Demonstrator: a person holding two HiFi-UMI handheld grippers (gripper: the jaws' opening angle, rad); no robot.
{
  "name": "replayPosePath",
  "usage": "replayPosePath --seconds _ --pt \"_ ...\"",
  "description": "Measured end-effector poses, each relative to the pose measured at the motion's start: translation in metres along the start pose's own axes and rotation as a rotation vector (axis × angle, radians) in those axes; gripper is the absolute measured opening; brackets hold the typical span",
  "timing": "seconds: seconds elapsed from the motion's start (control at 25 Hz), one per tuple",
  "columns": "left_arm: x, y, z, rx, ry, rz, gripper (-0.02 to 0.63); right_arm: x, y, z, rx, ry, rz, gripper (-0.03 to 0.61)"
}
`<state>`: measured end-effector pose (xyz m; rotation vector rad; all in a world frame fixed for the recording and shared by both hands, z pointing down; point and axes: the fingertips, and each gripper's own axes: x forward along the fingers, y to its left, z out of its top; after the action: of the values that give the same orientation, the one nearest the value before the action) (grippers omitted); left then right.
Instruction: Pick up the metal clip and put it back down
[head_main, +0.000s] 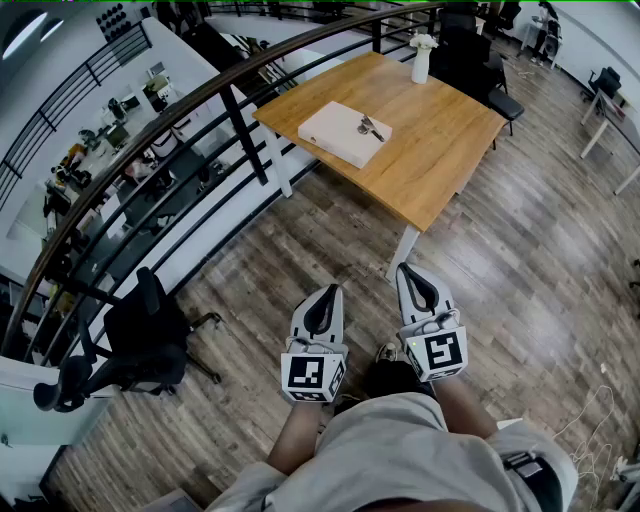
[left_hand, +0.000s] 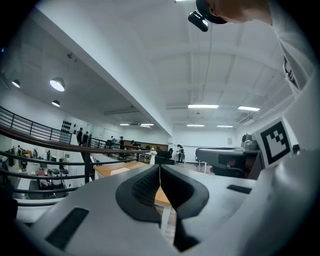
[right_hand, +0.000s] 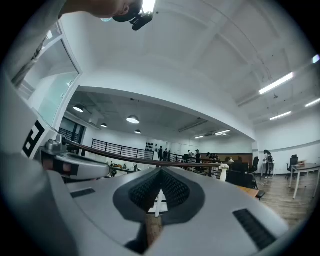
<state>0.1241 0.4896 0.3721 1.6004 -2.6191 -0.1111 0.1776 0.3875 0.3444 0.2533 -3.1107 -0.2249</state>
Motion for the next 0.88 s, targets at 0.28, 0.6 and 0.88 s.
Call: replayPosePath --seconds 0.28,0.6,0.88 --pt "0.052 0.021 -0.013 -0.003 0.038 0.024 0.026 0.042 -0.031 -0.023 0.020 0.010 0.015 0.026" --pt "0.194 0.035 -0.005 0.025 0.081 -0.011 0.026 0.140 -0.131 -0.034 0.059 0.007 0.046 0.026" --pt "0.296 0.023 -0.024 -0.003 0.146 -0.036 0.026 0.176 -0.215 -0.070 0.101 0.080 0.035 0.026"
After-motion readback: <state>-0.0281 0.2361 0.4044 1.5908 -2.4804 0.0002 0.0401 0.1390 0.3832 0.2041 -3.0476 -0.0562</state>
